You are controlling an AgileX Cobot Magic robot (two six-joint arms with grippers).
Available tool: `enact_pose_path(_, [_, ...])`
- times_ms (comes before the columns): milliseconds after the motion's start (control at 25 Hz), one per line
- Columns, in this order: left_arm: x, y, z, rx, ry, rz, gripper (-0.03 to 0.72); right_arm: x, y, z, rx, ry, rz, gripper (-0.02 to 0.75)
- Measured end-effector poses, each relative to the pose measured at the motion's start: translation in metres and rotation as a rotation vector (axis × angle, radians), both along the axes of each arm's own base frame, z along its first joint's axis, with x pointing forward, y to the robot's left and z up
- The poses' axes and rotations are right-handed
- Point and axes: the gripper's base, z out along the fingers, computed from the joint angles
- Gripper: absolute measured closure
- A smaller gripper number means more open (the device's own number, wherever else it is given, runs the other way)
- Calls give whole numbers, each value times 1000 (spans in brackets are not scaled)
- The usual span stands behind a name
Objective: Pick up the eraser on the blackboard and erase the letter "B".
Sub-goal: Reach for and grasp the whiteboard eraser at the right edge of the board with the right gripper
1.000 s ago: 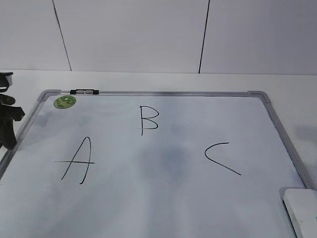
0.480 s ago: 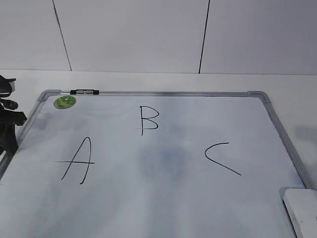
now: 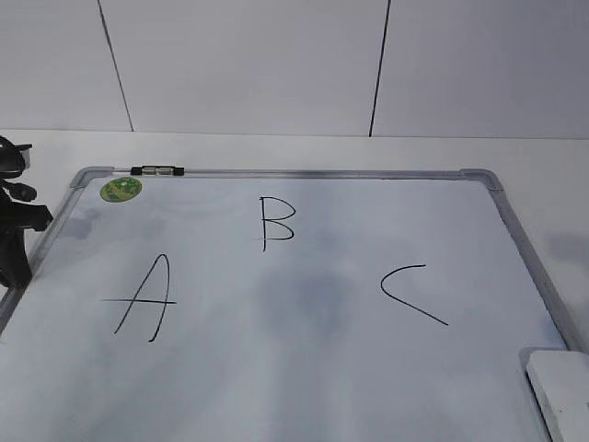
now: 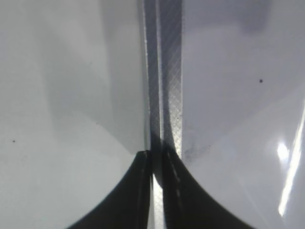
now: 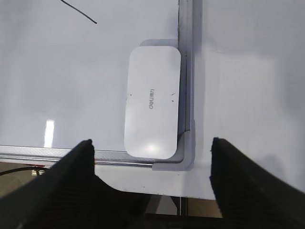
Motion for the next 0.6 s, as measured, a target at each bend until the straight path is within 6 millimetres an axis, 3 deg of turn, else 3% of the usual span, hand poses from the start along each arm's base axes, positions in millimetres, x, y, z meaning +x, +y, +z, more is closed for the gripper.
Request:
enact_pose_path(280, [0,0,0,-3,1,8,669,0,0,0,14,6,-25,144])
enact_pose_path(600, [0,0,0,-5,2,9,669,17,6,-8,52,112,-48,144])
